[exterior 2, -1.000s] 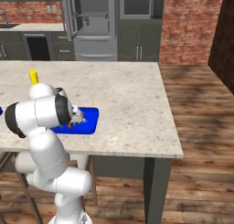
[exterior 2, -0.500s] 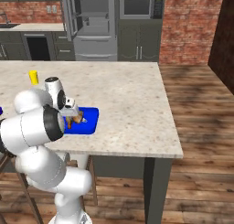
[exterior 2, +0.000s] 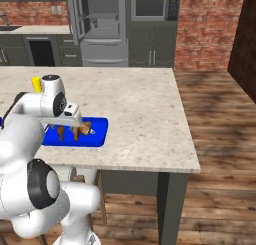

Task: Gather the avocado and squash from the fridge and place them on a tray on the dining counter. Then gather the chicken drumsticks from the fridge and place them on the other tray.

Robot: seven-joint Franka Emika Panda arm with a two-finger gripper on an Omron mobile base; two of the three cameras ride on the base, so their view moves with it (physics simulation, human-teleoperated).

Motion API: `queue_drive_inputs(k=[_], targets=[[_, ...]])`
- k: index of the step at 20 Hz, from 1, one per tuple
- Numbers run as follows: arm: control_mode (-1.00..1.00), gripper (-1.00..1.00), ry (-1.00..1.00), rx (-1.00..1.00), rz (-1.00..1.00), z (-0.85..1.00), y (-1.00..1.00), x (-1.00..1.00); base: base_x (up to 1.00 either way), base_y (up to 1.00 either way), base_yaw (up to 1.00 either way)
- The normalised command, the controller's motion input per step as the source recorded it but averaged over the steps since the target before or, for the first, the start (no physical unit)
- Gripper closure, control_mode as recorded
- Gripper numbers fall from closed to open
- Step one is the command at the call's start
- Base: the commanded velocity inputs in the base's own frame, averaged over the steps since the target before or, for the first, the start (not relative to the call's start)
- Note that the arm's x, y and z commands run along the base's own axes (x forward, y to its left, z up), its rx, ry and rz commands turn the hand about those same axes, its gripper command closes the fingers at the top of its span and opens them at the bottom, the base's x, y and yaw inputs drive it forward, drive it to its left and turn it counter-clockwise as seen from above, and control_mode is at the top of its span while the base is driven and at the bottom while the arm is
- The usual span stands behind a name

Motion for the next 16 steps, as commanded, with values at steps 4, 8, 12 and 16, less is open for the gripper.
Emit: queue_drive_inputs(k=[4, 8, 12, 16], targets=[[-1.0, -1.0, -0.05, 0.03, -0.03, 0.56, -0.31, -1.0, 0.0, 0.0, 0.0], [-1.0, -1.0, -0.06, 0.0, -0.05, 0.66, -0.17, -1.0, 0.0, 0.0, 0.0], [-1.0, -1.0, -0.14, 0.0, -0.01, 0.68, -0.17, -1.0, 0.0, 0.0, 0.0], [-1.0, -1.0, -0.26, 0.0, 0.0, 0.37, -0.18, -0.98, 0.0, 0.0, 0.0]])
